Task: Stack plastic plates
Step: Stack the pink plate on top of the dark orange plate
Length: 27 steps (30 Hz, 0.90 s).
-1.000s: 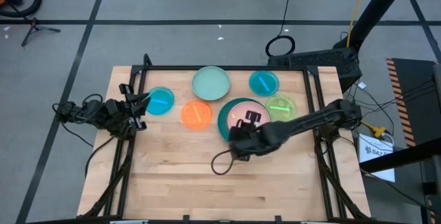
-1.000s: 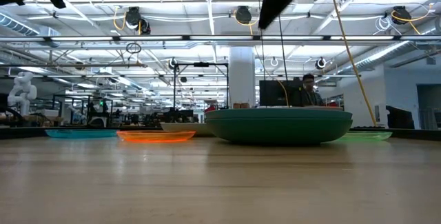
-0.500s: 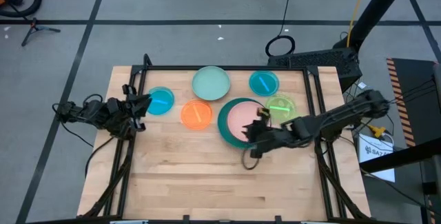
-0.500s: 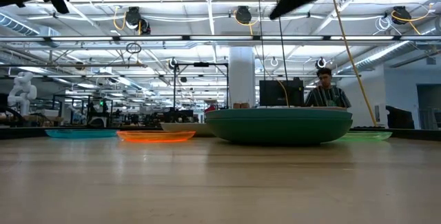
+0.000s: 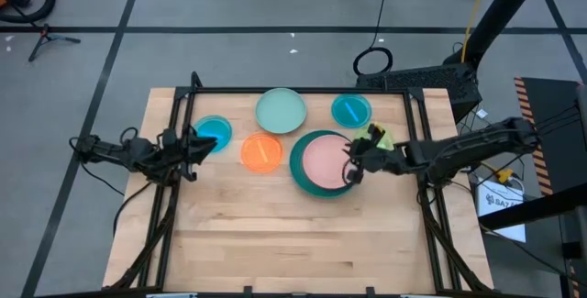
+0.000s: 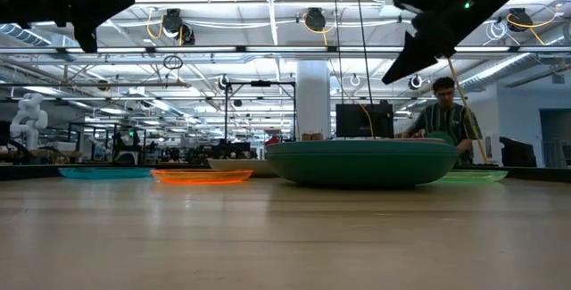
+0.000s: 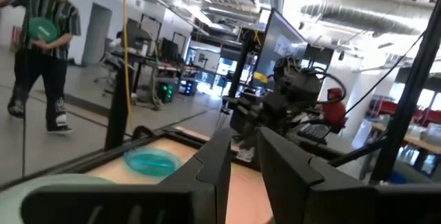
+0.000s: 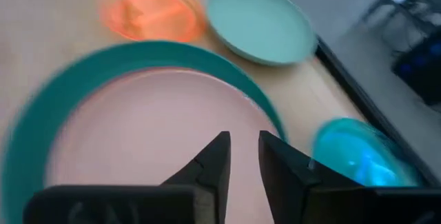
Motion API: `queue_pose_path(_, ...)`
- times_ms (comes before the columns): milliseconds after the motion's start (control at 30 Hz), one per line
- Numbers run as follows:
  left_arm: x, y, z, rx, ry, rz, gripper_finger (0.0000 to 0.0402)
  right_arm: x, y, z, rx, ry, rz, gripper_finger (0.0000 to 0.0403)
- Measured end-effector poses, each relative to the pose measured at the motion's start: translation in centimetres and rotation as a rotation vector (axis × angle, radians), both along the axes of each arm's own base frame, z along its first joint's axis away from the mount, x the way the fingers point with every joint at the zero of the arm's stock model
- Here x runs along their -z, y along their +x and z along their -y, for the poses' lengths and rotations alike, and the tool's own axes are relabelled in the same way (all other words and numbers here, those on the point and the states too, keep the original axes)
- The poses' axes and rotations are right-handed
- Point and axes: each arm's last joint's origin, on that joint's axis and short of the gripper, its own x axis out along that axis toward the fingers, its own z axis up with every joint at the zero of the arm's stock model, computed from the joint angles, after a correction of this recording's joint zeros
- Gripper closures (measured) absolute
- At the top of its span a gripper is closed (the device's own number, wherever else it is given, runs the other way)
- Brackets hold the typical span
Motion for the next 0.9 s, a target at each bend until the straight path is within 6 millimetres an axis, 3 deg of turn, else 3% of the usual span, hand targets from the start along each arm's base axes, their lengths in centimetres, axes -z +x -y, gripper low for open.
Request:
queue_pose_path(433,-0.2,2.7,0.5,-0.063,-0.07,-0.006,0.0321,3.4,-0.6,2.0,-0.032,-0.125,-0.008,0.04)
queue_pose_path(767,1.2,5.1,0.8,-0.155,-0.186,-0.065,0.0321,3.9,-0.9,3.8,0.01,-0.029,-0.043,0.0401)
queue_pose_path(900,1.6,5.9,1.0,-0.156,-0.216,-0.067,0.0321,5.0,-1.6,4.4,0.04,-0.031,-0.069,0.0402)
